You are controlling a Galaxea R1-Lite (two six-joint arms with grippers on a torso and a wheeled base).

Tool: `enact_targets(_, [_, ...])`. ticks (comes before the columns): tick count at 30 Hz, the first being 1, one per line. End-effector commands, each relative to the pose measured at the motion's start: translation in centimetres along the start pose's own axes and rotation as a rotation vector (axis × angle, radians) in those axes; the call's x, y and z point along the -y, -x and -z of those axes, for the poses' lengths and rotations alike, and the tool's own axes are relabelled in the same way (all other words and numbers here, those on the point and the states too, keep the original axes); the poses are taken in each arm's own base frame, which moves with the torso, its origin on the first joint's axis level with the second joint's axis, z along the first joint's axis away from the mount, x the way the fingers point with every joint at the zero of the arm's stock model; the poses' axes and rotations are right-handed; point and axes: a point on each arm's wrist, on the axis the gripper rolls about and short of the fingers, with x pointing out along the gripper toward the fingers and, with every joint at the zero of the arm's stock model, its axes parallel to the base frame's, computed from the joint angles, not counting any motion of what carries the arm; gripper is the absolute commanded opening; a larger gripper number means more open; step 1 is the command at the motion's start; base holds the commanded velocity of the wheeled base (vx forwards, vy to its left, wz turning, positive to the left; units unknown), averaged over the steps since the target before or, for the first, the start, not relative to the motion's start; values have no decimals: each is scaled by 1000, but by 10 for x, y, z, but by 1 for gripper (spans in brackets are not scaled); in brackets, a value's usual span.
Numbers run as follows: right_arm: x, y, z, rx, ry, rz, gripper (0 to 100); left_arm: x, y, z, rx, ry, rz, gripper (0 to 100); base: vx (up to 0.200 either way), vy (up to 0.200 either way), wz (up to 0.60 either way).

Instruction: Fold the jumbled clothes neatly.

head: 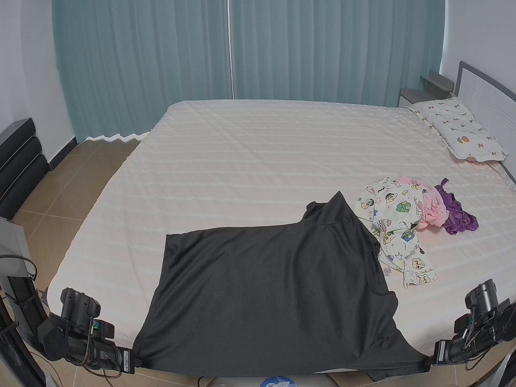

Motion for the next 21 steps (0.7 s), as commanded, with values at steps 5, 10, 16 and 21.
enact_targets(5, [-6,18,-9,162,9,-76,0,4,6,-7,71,3,18,0,0,0,0])
enact_targets(10, [-15,33,-27,284,30,-151,0,9,11,-29,178,110,48,0,0,0,0])
enact_targets(16, [-22,36,-43,315,43,-183,0,13,15,-49,255,142,71,0,0,0,0])
enact_targets(21, [-31,34,-61,316,54,-205,0,16,13,-66,297,168,88,0,0,0,0])
